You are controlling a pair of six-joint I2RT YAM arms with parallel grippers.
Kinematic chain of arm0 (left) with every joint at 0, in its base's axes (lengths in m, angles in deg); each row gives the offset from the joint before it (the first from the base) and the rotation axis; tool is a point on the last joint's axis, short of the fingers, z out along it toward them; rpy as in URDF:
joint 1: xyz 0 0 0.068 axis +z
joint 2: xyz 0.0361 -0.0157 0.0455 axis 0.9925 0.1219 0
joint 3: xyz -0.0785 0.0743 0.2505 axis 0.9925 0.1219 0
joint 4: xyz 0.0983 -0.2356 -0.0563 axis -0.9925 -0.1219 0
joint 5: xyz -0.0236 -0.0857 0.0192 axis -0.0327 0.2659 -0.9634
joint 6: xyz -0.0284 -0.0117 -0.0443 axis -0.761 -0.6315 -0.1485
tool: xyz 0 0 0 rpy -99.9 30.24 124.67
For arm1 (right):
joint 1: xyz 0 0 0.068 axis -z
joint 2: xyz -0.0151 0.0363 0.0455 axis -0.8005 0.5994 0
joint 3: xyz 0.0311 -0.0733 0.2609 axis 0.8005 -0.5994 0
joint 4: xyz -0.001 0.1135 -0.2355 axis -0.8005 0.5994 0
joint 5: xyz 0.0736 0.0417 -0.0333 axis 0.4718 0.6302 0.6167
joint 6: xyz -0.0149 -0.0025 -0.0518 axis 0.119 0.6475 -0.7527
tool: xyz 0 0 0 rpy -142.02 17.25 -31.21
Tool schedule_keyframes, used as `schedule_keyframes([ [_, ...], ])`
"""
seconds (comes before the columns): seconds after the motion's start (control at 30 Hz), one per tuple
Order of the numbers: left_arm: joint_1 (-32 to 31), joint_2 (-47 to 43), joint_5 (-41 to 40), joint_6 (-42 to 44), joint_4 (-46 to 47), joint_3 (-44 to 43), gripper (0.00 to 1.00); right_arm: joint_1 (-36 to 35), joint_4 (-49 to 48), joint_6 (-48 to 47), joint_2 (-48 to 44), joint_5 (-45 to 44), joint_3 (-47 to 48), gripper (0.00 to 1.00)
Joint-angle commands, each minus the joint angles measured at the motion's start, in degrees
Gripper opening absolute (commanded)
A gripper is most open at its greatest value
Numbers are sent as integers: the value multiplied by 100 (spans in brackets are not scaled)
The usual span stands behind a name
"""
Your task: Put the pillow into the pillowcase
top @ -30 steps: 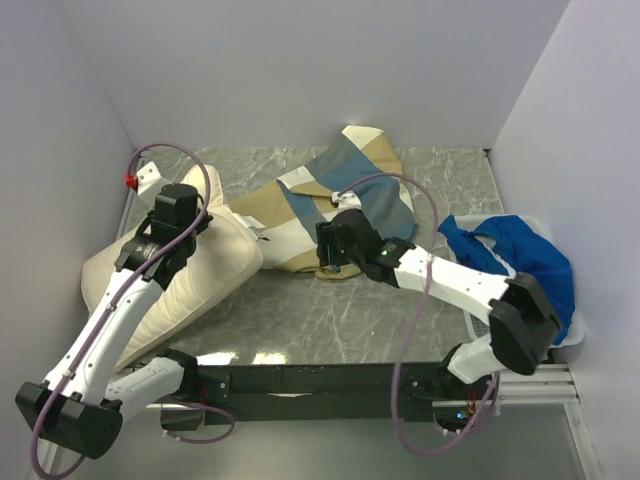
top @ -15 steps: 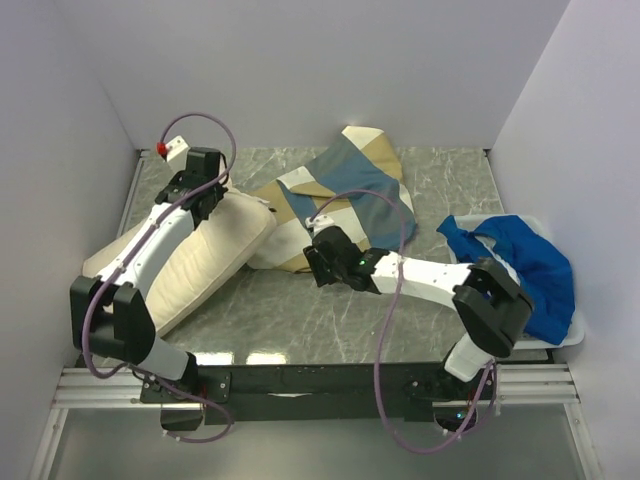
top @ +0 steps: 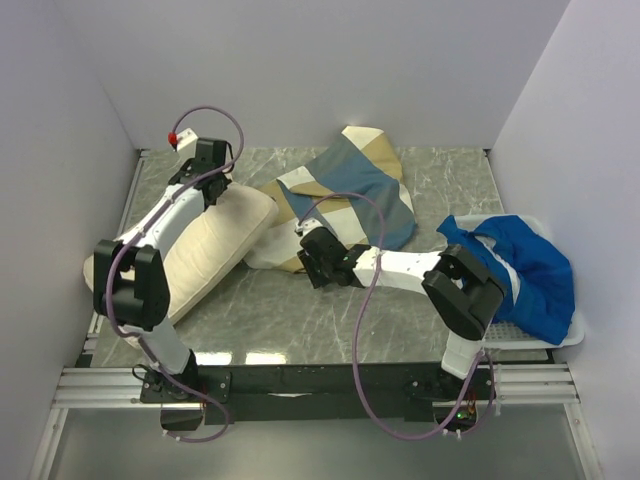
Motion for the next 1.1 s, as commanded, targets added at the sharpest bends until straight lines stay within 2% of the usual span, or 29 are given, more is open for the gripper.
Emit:
schedule_keyframes([
  [0.0,85,265,-108,333,609,-581,1,31,325,-9,-59,-131,263,23],
  [0.1,85,581,-178,394,626,-678,1,23,650,-9,-401,-227,307,0],
  [0.23,111,950,-328,447,723,-739,1,31,1064,-97,-1391,-210,299,0],
  [0.43,155,1372,-433,544,609,-1116,1,23,1539,-97,-2825,343,123,0],
  [0.77,164,1733,-390,676,451,-1636,1,40,1566,78,-4146,537,-404,0],
  [0.8,164,1733,-372,693,459,-1653,1,23,1627,79,-4164,546,-422,1],
  [0.9,164,1672,-337,746,459,-1680,1,-73,1409,52,-3962,792,-632,13],
  [1.0,164,1488,-311,816,468,-1689,1,-600,1014,26,-3375,661,-703,23],
  [1.07,164,1417,-197,869,460,-1715,1,-856,951,-44,-2637,206,-564,26],
])
